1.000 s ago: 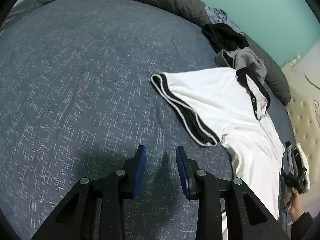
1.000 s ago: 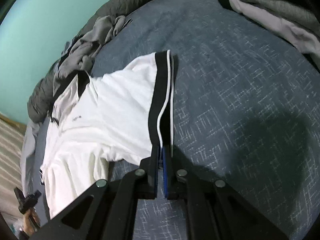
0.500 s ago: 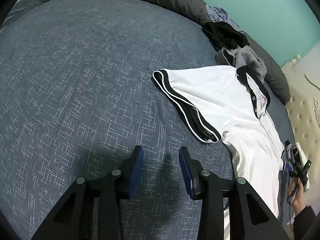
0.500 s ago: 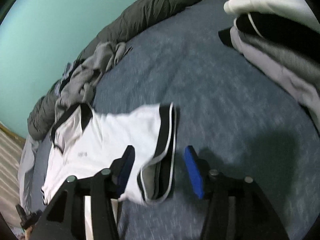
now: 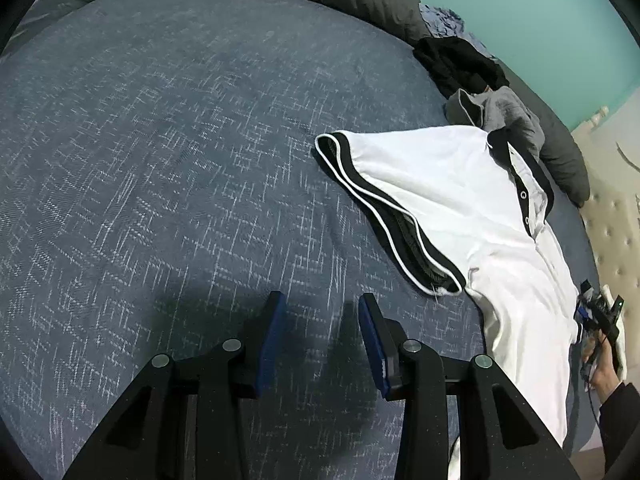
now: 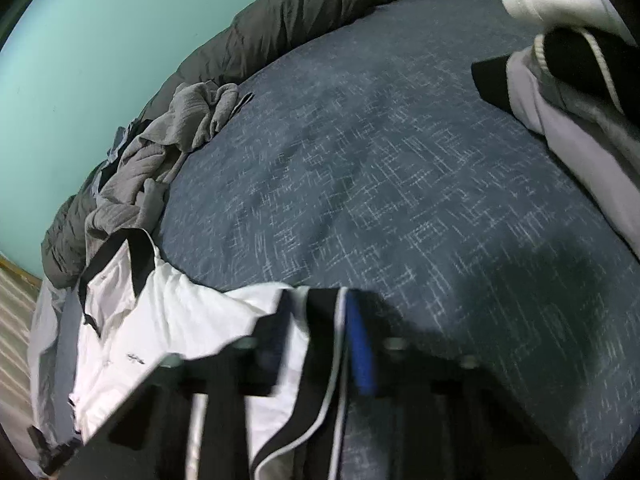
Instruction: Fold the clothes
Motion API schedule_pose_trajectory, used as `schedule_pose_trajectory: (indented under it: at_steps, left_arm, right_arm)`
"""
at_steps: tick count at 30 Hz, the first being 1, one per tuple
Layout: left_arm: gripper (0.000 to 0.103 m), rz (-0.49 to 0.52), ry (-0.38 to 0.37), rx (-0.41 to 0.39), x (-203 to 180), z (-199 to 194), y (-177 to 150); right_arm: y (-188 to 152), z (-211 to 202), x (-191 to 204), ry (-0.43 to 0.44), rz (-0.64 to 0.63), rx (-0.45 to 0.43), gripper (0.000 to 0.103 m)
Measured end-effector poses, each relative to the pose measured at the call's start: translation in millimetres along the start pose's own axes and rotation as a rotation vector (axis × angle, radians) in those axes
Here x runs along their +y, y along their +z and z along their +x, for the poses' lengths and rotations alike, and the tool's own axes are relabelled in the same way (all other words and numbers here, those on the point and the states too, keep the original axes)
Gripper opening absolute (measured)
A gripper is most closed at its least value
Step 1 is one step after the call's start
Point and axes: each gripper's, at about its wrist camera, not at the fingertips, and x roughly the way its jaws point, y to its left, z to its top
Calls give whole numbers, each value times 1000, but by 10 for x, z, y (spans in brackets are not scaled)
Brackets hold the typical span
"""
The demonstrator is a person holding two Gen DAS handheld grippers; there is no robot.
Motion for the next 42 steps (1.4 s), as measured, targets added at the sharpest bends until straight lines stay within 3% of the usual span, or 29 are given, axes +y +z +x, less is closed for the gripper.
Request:
schedule_pose_trajectory:
  at_steps: [2, 5, 11, 17, 18, 19, 20, 22, 26, 34, 36, 37, 38, 42]
  left_arm:
    - [43, 0, 2, -14, -7, 25, 88]
    - [59, 12, 8, -58, -45, 46, 286]
    - [64, -63, 3, -140, -33, 127, 777]
    - [64, -101, 28, -107, 10, 417, 986]
    - [62, -99, 38, -98, 18, 459, 980]
    - [49, -97, 42, -92, 25, 483, 969]
    - [28, -96, 45, -86, 32, 507, 958]
    - [13, -81, 33, -76, 22, 544, 937]
    - [7, -62, 36, -72, -19, 572, 937]
    - [9, -42, 50, -67, -99, 607, 989]
    - [12, -39, 47, -69, -110, 555, 999]
    - [15, -36, 48, -72, -110, 517, 988]
    - [20, -33, 50, -75, -108, 471, 966]
    - [37, 2, 39, -86, -79, 185, 808]
  right_arm:
    - [-7, -27, 24, -9, -26, -29, 2]
    - [26, -71, -23, -29, -9, -58, 2]
    - [72, -83, -42, -58, -16, -63, 2]
    - [94, -98, -106, -78, 10, -75, 2]
    - [97, -100, -117, -82, 14, -77, 2]
    - [101, -103, -127, -85, 18, -79, 2]
    - [105, -105, -138, -88, 23, -81, 1]
    - [112, -110, -159, -95, 31, -85, 1]
    - [126, -120, -202, -108, 48, -93, 1]
    - [96, 19, -273, -113, 81, -29, 4]
    - [98, -31, -261, -112, 83, -24, 15]
    - [93, -67, -245, -119, 76, -23, 32]
    - [59, -131, -211, -105, 64, -24, 38]
    - [-77, -387, -78, -46, 13, -30, 38]
